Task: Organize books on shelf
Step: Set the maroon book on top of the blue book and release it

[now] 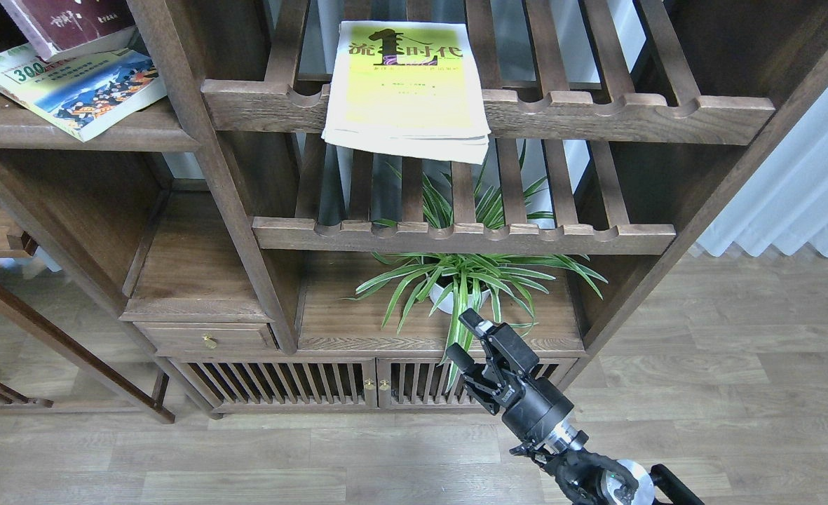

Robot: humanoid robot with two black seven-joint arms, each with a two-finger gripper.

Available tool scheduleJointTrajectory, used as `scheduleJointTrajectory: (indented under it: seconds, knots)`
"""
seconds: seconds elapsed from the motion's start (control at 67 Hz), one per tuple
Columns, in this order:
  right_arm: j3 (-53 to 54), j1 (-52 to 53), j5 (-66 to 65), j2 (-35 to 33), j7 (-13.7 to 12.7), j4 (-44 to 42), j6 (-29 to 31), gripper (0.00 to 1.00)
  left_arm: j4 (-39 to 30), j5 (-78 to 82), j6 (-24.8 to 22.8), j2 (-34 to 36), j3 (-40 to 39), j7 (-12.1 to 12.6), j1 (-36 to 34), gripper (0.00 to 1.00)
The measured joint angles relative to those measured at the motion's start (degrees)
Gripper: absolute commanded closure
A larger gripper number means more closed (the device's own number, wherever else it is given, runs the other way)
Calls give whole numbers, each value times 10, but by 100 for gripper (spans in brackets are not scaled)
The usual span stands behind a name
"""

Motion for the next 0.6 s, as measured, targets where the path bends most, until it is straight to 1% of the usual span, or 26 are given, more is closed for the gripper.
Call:
scheduleJointTrajectory:
  seconds: [0.03, 0.075, 0.179, 0.239, 0.298, 0.313, 0.358, 0.492, 0.597]
  knots:
    - [0, 1, 0, 0, 0, 0, 0, 0, 0, 1, 0, 0, 0, 0, -3, 15]
    - [0, 2, 0, 0, 0, 0, 0, 0, 0, 3, 0, -1, 0, 0, -7, 11]
    - [-1, 4, 0, 0, 0, -2, 0, 0, -2, 4, 0, -1, 0, 0, -16, 4]
    - [-1, 5, 0, 0, 0, -2, 0, 0, -5, 4, 0, -1, 0, 0, -20, 2]
    - [-1, 6, 0, 0, 0, -3, 0, 0, -12, 2, 0, -1, 0, 0, -24, 1]
    - [-1, 7, 0, 0, 0, -4, 0, 0, -27, 1, 0, 1, -2, 0, -26, 1]
    - [-1, 8, 0, 0, 0, -5, 0, 0, -37, 0, 0, 2, -6, 0, -27, 1]
    - [-2, 11, 0, 0, 0, -11, 0, 0, -100, 0, 0, 6, -31, 0, -27, 1]
    - [-2, 12, 0, 0, 0, -14, 0, 0, -126, 0, 0, 7, -41, 0, -28, 1]
